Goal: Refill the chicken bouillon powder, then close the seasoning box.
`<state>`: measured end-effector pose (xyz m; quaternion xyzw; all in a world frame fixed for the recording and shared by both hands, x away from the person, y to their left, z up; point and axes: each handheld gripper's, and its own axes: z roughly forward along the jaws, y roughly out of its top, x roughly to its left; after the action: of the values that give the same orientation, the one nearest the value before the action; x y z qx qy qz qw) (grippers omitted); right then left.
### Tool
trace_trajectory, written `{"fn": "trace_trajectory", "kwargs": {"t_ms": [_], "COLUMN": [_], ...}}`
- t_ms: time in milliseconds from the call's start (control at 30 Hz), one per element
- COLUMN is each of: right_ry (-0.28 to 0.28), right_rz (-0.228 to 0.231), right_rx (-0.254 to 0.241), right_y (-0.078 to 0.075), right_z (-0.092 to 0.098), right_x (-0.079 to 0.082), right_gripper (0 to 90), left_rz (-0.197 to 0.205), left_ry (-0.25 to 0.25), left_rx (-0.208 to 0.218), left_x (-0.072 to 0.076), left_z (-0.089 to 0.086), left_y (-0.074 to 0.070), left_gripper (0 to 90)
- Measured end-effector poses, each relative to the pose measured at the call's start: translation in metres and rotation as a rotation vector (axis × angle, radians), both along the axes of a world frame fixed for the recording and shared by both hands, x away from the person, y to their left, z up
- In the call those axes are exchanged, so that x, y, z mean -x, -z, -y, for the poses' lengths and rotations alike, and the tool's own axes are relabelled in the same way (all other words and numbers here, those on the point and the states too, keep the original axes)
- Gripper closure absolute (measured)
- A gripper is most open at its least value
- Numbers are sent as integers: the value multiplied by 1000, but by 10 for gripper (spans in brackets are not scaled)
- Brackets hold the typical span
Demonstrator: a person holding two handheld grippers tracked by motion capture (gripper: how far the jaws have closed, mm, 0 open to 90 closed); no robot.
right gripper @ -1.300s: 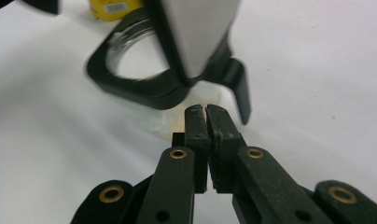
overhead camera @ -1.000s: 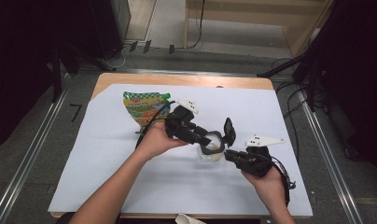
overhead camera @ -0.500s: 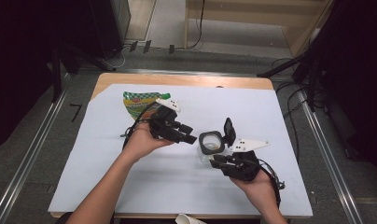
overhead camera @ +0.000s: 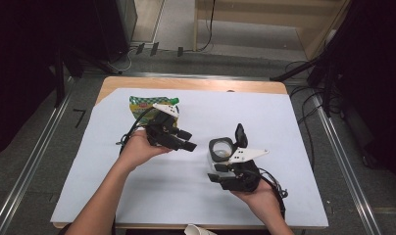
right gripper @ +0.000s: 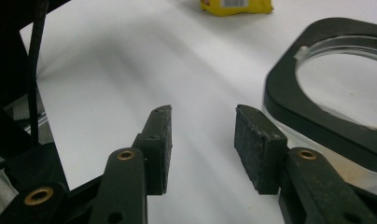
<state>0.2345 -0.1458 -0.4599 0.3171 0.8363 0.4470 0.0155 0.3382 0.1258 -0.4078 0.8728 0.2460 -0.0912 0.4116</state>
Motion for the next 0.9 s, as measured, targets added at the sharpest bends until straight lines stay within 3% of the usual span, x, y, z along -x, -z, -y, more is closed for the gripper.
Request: {"fn": "trace_trajectory", "kwargs": {"t_ms": [300, 900], "right_ry": [-33, -69], "right_rz": [2, 1], "right_rx": [7, 15], "right_y": [5, 10], "right_z": [-14, -27], "right_x": [1, -3], "right_gripper": [531, 525], "left_rz": [7, 5], "left_ry": [-32, -118], "left_rx": [5, 17], "left_x": [-1, -3], "left_z": [-17, -60], "left_y": [-2, -5], "left_gripper": [443, 458]}}
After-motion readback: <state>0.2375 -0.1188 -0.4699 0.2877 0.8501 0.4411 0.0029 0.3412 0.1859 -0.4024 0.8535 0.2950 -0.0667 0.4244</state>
